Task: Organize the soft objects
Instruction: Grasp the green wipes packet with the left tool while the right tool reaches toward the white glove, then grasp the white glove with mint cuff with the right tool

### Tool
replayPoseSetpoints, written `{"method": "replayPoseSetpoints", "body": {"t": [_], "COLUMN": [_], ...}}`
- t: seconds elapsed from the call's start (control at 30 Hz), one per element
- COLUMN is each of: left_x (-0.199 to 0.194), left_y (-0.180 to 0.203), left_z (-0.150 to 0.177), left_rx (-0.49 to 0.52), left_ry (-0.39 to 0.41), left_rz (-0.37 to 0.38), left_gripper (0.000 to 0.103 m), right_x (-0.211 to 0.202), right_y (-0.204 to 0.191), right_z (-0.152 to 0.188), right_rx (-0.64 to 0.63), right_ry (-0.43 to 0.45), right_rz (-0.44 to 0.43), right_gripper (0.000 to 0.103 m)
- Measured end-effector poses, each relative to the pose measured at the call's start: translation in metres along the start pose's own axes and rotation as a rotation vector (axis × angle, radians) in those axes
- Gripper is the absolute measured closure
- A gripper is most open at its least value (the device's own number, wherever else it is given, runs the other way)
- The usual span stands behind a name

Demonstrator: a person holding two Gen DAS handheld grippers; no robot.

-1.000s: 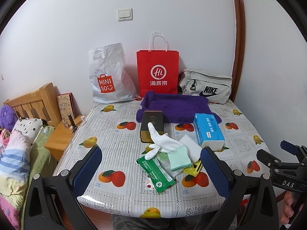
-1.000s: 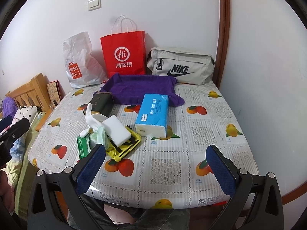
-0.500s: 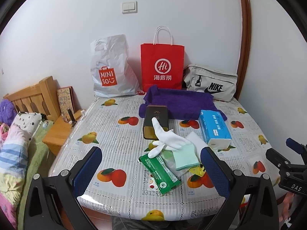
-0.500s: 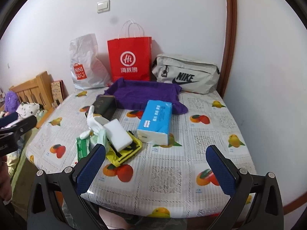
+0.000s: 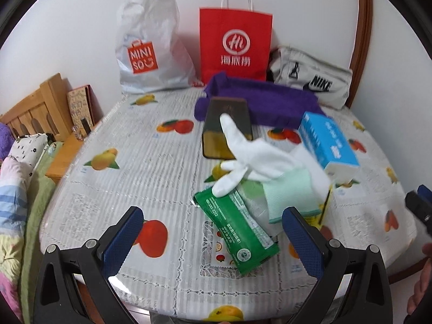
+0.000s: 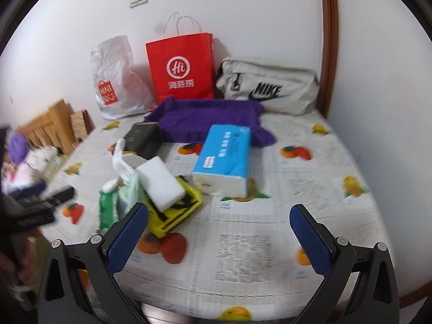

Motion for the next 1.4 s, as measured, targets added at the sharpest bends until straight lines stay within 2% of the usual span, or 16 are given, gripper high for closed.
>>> {"method": "replayPoseSetpoints", "body": {"t": [0.07, 0.2, 0.37, 0.53, 0.6, 0.63, 0.67, 0.73, 0.87, 1.1, 1.33, 1.4], "left_x": [0.014, 0.041, 0.061, 0.084, 0.088, 0.089, 0.091, 0.093, 0.089, 0.076, 0.088, 0.095], "left_y": [0.001, 0.005, 0.011, 0.008, 0.006, 0.006, 0.007, 0.011, 0.009, -0.007, -0.049, -0.055], "left_z": [0.003, 0.01, 0.013, 0.019, 0.019, 0.018, 0.018, 0.018, 0.013, 0.003, 0.009, 0.011], "left_rx": [-0.011, -0.023, -0.045, -0.08, -0.086, -0.089, -0.092, -0.082, -0.057, -0.034, -0.044, -0.044], "left_ry": [-0.028, -0.077, -0.095, -0.145, -0.139, -0.137, -0.137, -0.146, -0.153, -0.147, -0.18, -0.197], "left_rz": [0.011, 0.038, 0.075, 0.04, 0.035, 0.045, 0.069, 0.107, 0.112, 0.097, -0.01, -0.022], "left_gripper": [0.0, 0.0, 0.0, 0.001, 0.009, 0.019, 0.033, 0.05, 0.065, 0.069, 0.069, 0.066], "right_x": [0.012, 0.039, 0.063, 0.072, 0.074, 0.076, 0.077, 0.078, 0.078, 0.077, 0.079, 0.081], "right_y": [0.003, 0.009, 0.014, 0.01, 0.009, 0.009, 0.009, 0.01, 0.01, -0.005, -0.028, -0.034], "right_z": [0.002, 0.012, 0.022, 0.023, 0.023, 0.023, 0.022, 0.02, 0.016, 0.004, -0.004, -0.004], "right_rx": [0.021, 0.039, 0.055, 0.034, 0.01, -0.008, -0.023, -0.061, -0.096, -0.107, -0.139, -0.146], "right_ry": [-0.027, -0.095, -0.152, -0.164, -0.163, -0.165, -0.165, -0.154, -0.14, -0.131, -0.128, -0.134], "right_rz": [-0.016, 0.013, 0.004, -0.007, -0.001, 0.015, 0.033, 0.088, 0.112, 0.049, -0.005, -0.012], "right_gripper": [0.0, 0.0, 0.0, 0.0, 0.0, 0.0, 0.0, 0.0, 0.0, 0.0, 0.0, 0.0]}}
Point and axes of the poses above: each gripper's, at about its wrist camera, not at the fingertips, and x roughly the way its jaws point, y to its right, z to its underside, the point moved 8 cm from there along x, roughly the way its jaws point, and after that the axes turned 5 degrees about -y, right-handed, at the moved point
